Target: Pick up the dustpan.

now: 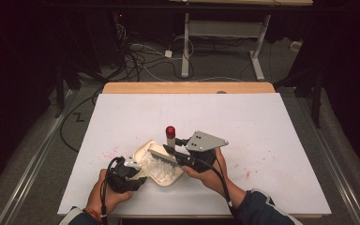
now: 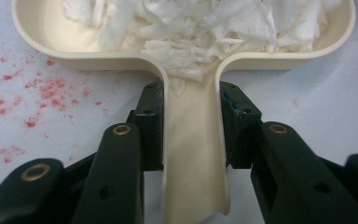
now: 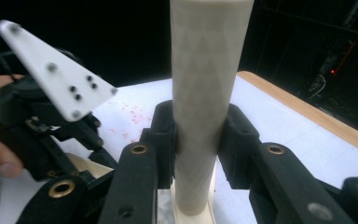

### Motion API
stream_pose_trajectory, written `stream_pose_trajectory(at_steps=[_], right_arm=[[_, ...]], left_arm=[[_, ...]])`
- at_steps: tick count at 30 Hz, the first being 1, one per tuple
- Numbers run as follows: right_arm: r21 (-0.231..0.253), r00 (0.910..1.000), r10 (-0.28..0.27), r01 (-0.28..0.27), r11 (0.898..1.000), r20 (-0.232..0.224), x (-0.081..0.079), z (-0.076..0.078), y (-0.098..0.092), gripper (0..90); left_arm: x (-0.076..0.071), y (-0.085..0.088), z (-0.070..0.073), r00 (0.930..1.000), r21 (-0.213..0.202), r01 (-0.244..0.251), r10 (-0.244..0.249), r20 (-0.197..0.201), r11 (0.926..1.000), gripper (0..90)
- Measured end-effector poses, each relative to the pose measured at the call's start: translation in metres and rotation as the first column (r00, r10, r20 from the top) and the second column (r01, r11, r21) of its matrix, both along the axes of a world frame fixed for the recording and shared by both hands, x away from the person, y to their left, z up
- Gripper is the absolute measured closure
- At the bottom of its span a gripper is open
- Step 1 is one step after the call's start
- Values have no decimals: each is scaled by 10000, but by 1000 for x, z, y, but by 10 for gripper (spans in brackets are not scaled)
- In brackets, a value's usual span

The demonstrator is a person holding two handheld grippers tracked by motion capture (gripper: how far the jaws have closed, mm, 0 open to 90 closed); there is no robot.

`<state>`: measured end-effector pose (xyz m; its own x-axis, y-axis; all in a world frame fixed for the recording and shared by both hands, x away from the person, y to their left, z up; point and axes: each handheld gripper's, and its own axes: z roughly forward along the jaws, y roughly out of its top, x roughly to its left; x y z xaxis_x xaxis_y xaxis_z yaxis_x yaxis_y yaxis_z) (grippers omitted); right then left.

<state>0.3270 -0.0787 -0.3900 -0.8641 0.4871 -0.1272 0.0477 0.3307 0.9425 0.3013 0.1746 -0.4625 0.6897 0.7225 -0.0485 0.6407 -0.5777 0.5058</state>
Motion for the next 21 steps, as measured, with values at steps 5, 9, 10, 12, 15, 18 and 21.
stream_pose_trajectory(at_steps=[5,9,10,12,15,18,21], right_arm=[[-65,9995,-162,163,9998,264,-7,5,-4,706],[266,9983,-454,445,9987,352,-4,12,-16,705],[266,9983,-454,445,9987,352,-4,12,-16,705],[454,9975,-610,593,9972,367,-1,20,-25,705],[580,9969,-679,656,9962,386,0,24,-31,705],[677,9958,-823,796,9945,395,2,26,-39,706],[678,9950,-940,915,9935,349,4,29,-48,705]], left_arm=[[0,0,0,10000,-4,4,-4,-5,10000,630],[1,0,0,10000,8,22,-22,-16,10000,630],[1,1,0,10000,3,20,-20,-26,10000,630],[1,1,0,10000,0,5,-5,-20,10000,630],[1,1,-1,10000,24,1,-1,-27,10000,630],[1,1,-1,10000,36,-31,31,-11,10000,630],[1,1,-2,10000,53,-49,49,9,10000,631]])
